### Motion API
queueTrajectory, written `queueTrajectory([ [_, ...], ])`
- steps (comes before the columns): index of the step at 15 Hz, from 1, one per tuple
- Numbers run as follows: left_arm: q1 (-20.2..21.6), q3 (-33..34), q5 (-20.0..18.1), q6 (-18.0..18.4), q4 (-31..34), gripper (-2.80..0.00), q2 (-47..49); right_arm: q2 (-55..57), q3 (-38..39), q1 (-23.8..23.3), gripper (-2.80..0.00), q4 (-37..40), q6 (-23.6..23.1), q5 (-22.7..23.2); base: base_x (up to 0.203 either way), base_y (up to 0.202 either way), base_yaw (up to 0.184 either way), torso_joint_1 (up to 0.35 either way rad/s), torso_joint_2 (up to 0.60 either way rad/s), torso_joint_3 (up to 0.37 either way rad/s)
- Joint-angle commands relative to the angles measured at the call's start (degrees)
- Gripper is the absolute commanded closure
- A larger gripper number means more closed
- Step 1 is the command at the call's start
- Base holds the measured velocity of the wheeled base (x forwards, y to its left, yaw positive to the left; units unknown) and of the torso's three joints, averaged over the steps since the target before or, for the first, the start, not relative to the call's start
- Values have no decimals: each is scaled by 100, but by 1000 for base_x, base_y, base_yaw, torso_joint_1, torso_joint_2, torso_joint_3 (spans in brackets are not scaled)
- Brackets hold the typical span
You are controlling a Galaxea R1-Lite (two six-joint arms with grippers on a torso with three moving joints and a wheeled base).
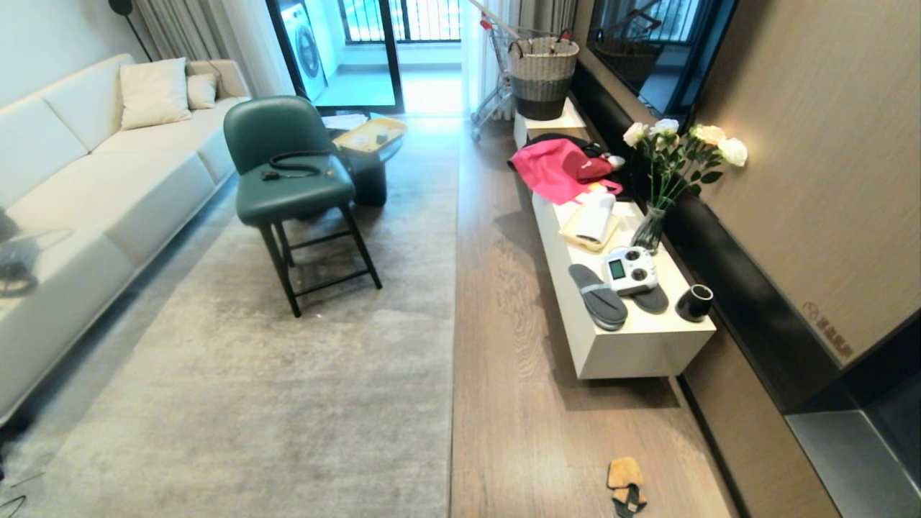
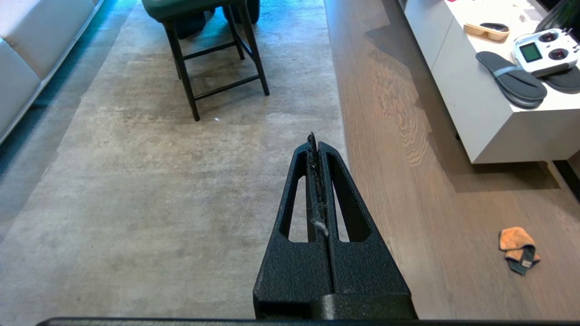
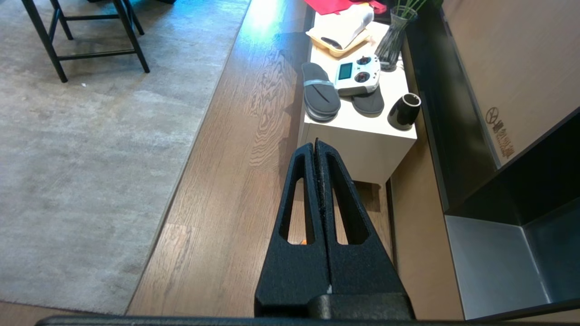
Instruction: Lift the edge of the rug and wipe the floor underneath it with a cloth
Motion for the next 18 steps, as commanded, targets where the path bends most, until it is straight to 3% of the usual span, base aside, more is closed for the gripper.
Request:
queueTrajectory([
  [1, -1, 0, 0, 2, 2, 0, 0, 7, 0, 2, 0, 0, -10, 4, 0, 0, 0, 145, -325, -185],
  [10, -1, 0, 0, 2, 2, 0, 0, 7, 0, 2, 0, 0, -1, 4, 0, 0, 0, 132, -298, -163],
  [18, -1, 0, 0, 2, 2, 0, 0, 7, 0, 2, 0, 9, 43, 4, 0, 0, 0, 57, -131, -65],
])
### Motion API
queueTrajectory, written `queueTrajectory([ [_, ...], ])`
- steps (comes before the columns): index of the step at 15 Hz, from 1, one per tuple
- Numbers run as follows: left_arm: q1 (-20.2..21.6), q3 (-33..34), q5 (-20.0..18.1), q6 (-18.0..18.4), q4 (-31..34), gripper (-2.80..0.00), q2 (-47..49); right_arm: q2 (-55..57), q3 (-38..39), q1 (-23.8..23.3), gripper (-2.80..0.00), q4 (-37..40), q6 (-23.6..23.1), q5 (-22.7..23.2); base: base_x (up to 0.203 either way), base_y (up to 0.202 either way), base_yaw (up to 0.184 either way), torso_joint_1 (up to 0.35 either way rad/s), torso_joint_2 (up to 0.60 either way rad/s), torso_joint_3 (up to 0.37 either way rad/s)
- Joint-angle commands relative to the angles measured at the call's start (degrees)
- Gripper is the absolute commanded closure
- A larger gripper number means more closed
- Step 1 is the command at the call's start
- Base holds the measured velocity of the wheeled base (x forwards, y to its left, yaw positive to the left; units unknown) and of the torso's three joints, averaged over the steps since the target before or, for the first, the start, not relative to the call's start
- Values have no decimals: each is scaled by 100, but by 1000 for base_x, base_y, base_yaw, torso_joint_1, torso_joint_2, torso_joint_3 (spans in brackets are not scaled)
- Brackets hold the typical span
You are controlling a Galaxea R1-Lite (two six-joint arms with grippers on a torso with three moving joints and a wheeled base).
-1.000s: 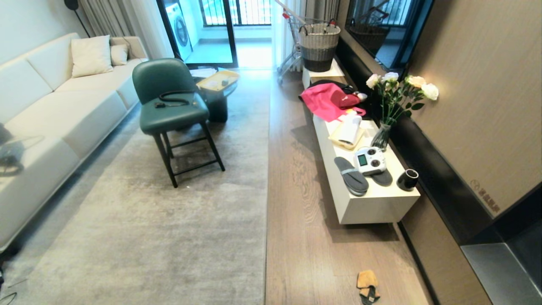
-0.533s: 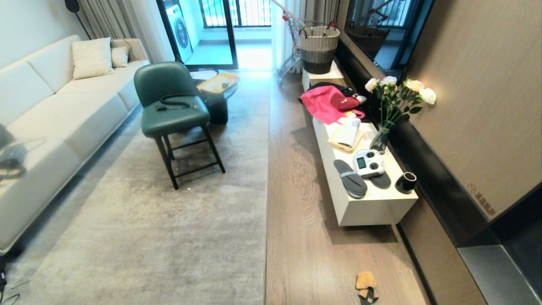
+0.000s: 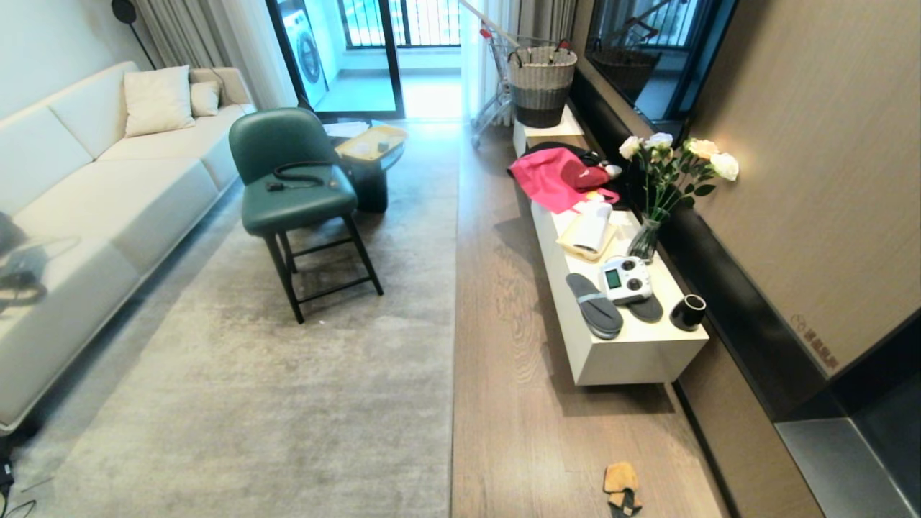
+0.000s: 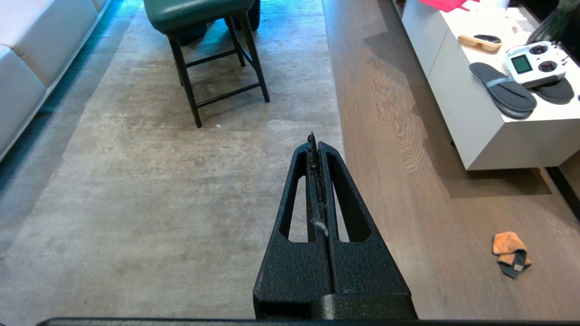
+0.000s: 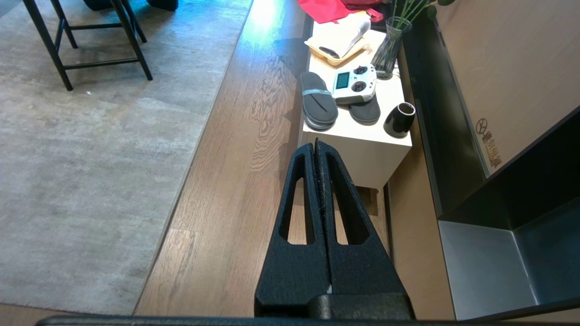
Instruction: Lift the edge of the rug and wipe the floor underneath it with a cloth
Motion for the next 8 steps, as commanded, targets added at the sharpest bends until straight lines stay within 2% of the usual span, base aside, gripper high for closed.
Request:
queueTrajectory([
  [1, -1, 0, 0, 0, 3, 0, 0, 7, 0, 2, 0, -2, -9, 6, 0, 0, 0, 0, 0, 0],
  [8, -1, 0, 0, 0, 3, 0, 0, 7, 0, 2, 0, -2, -9, 6, 0, 0, 0, 0, 0, 0],
])
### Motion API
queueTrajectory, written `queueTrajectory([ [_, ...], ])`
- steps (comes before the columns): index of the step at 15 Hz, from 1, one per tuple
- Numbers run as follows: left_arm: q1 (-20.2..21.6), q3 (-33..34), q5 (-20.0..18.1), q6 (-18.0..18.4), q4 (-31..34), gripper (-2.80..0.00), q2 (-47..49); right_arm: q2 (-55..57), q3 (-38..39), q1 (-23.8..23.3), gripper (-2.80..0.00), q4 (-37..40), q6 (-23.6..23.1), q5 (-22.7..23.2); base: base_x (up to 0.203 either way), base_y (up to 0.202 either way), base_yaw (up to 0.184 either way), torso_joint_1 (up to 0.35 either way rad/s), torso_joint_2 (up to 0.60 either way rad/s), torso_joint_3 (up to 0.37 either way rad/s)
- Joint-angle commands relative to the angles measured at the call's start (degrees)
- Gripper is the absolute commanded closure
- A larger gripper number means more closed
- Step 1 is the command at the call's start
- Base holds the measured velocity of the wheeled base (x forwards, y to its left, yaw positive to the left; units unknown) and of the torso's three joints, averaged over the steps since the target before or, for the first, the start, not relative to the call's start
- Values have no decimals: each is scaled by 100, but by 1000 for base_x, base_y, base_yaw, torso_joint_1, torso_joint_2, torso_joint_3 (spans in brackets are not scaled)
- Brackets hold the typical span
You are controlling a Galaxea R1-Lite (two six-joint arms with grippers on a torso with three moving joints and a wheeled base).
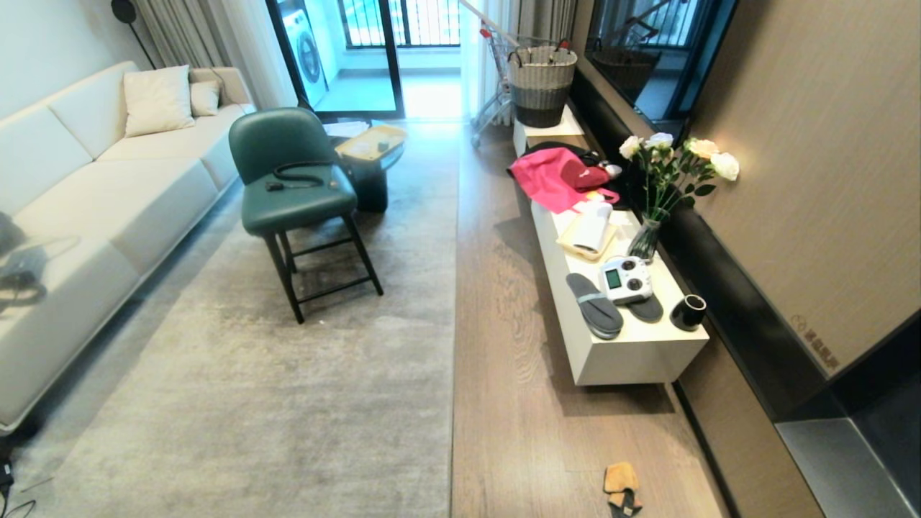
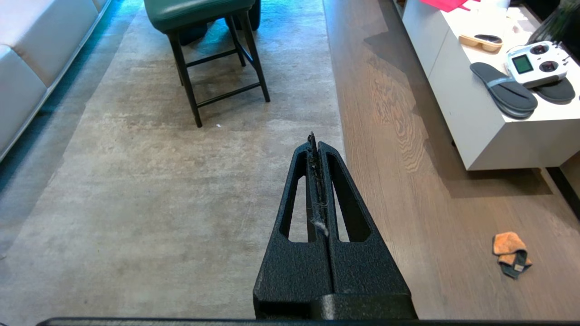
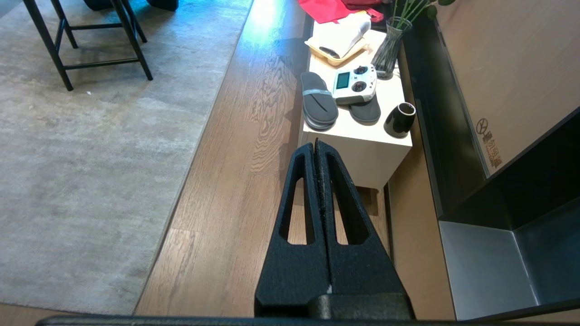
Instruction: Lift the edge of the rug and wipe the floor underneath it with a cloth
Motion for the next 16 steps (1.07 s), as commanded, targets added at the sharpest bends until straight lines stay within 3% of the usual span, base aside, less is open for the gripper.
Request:
queueTrajectory([
  [1, 1, 0, 0, 2, 2, 0, 0, 7, 0, 2, 0, 0, -7, 4, 0, 0, 0, 0, 0, 0],
  [16, 1, 0, 0, 2, 2, 0, 0, 7, 0, 2, 0, -9, 37, -5, 0, 0, 0, 0, 0, 0],
])
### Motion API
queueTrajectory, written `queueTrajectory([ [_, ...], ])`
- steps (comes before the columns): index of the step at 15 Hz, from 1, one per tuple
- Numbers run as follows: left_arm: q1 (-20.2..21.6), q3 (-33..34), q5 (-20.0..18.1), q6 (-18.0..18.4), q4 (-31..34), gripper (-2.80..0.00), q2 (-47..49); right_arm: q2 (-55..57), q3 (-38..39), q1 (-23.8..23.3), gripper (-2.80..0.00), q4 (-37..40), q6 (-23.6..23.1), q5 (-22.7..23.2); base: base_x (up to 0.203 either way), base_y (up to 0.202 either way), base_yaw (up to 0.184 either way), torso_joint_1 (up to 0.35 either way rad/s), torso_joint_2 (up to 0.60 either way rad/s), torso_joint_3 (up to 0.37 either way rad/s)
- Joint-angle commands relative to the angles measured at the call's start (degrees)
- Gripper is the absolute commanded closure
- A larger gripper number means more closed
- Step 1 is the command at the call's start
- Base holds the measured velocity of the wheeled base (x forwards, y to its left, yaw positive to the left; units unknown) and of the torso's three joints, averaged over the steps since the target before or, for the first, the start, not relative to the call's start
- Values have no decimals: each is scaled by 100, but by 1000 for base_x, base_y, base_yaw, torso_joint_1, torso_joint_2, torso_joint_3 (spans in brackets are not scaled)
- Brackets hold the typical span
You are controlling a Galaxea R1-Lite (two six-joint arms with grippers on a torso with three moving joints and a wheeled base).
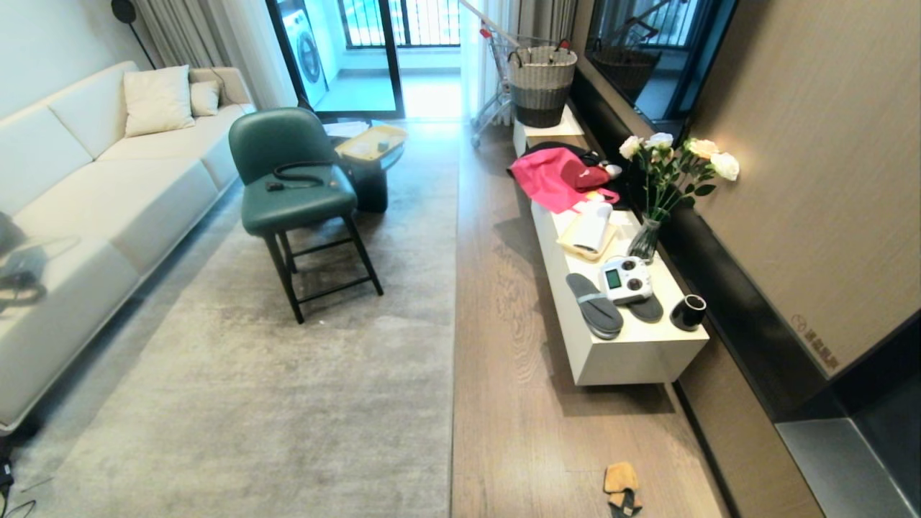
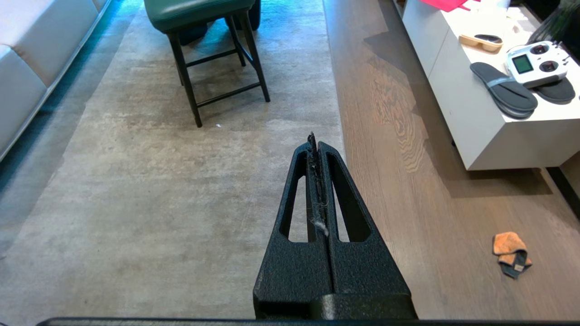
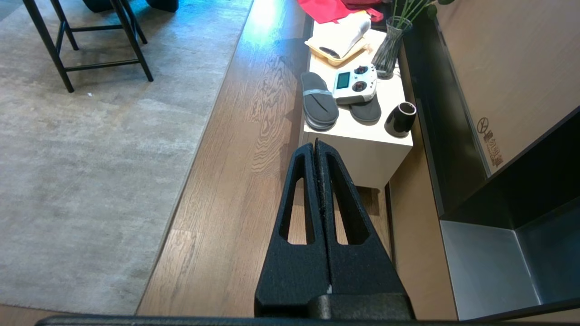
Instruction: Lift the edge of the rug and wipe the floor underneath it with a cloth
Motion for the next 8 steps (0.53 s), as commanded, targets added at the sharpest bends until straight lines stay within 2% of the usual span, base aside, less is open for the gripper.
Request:
queueTrajectory([
  [1, 1, -2, 0, 5, 2, 0, 0, 7, 0, 2, 0, -4, -16, 1, 0, 0, 0, 0, 0, 0],
  [8, 1, -2, 0, 5, 2, 0, 0, 7, 0, 2, 0, -4, -16, 1, 0, 0, 0, 0, 0, 0],
])
